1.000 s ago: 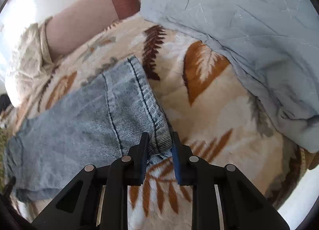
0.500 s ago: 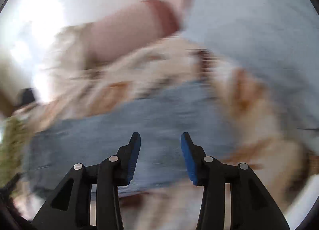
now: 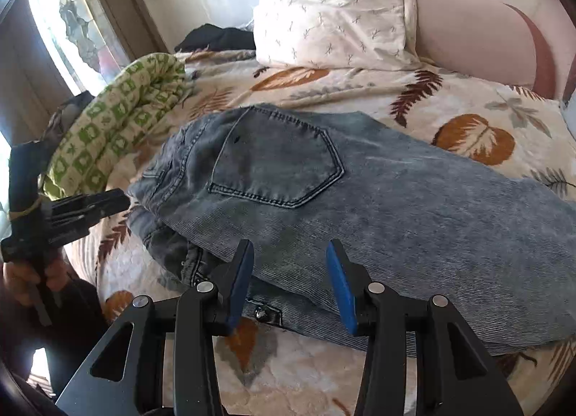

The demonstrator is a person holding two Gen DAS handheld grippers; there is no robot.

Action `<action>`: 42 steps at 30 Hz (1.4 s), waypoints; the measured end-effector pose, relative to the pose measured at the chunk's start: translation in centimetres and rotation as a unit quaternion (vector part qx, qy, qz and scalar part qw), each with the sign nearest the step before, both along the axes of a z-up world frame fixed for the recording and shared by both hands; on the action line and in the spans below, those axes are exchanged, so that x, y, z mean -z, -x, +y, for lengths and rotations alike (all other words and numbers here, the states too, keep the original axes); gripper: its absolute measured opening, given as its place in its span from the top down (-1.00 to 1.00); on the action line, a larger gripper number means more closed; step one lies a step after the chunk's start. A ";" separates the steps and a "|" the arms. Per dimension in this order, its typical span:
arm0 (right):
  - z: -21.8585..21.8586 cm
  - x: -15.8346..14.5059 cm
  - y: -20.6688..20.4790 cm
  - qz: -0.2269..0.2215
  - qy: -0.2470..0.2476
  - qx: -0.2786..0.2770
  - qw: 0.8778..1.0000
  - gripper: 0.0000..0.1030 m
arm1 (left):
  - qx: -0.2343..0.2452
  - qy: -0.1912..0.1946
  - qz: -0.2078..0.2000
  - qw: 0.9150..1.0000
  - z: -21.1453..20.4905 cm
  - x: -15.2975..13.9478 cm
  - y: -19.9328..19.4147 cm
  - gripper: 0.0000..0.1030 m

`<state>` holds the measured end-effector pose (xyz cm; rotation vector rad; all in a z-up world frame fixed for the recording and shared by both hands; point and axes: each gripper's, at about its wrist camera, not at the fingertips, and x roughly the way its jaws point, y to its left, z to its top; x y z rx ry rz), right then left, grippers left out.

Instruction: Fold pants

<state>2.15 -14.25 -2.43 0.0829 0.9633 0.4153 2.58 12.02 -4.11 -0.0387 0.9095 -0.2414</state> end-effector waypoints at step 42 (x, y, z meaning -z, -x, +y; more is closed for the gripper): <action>-4.6 1.9 0.4 0.038 -0.001 0.037 0.999 0.19 | -0.151 0.218 0.099 0.959 1.2 1.4 -1.2 0.75</action>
